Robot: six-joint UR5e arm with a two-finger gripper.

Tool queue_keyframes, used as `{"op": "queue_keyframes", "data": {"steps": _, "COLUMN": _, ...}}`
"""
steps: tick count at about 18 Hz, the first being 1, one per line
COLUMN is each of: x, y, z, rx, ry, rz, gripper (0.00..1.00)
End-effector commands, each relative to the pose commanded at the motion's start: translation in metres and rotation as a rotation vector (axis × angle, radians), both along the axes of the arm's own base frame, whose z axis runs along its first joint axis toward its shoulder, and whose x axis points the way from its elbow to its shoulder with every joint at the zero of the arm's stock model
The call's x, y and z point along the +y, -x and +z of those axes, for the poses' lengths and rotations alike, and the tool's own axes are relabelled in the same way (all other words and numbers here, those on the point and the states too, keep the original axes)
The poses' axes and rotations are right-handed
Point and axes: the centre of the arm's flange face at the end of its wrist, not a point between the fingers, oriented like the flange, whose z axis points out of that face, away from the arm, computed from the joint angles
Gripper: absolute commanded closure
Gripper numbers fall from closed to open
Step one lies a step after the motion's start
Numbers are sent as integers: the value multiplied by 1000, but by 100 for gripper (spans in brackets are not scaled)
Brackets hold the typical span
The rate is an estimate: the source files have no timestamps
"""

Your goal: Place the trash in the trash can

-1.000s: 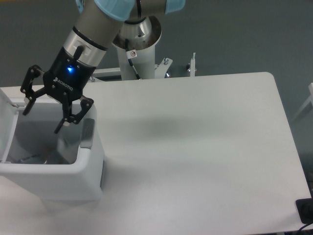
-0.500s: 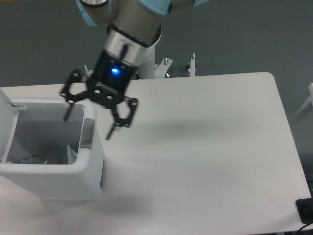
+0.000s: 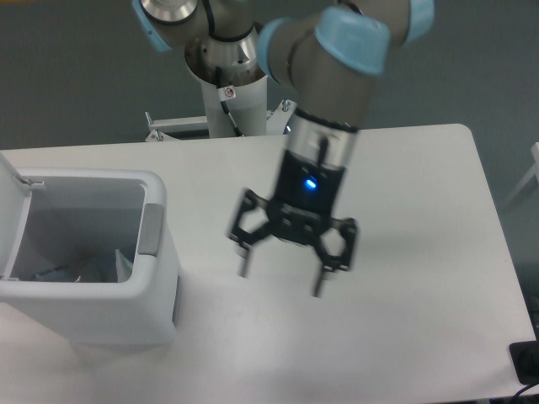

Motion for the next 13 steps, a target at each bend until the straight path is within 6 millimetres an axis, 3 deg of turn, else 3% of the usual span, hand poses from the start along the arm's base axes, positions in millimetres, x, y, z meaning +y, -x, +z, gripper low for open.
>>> {"op": "queue_keyframes", "data": {"steps": 3, "x": -30, "y": 37, "z": -34, "rx": 8, "ry": 102, "rz": 46, "gripper": 0}}
{"op": "queue_keyframes", "data": {"steps": 5, "x": -68, "y": 62, "z": -60, "rx": -10, "ry": 150, "rz": 37, "gripper": 0}}
{"op": "queue_keyframes", "data": {"steps": 7, "x": -91, "y": 64, "z": -79, "rx": -11, "ry": 201, "rz": -47, "gripper": 0}}
{"op": "queue_keyframes", "data": {"steps": 13, "x": -98, "y": 69, "z": -84, "rx": 37, "ry": 283, "rz": -123, "gripper": 0}}
